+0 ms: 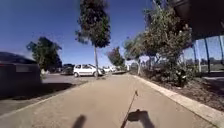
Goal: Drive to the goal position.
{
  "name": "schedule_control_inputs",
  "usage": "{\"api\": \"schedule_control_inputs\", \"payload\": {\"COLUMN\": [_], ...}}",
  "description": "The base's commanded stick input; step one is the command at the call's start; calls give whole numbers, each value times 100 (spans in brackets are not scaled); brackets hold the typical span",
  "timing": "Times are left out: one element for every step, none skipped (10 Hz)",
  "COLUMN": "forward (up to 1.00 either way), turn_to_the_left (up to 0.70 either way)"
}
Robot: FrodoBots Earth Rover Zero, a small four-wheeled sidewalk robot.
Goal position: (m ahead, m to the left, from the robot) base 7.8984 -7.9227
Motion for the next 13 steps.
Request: {"api": "schedule_control_inputs", "payload": {"forward": [100,100,100,100,100,100,100,100,100,100,100,100,100], "turn_to_the_left": [0,0,0,0,0,0,0,0,0,-40,-40,0,0]}}
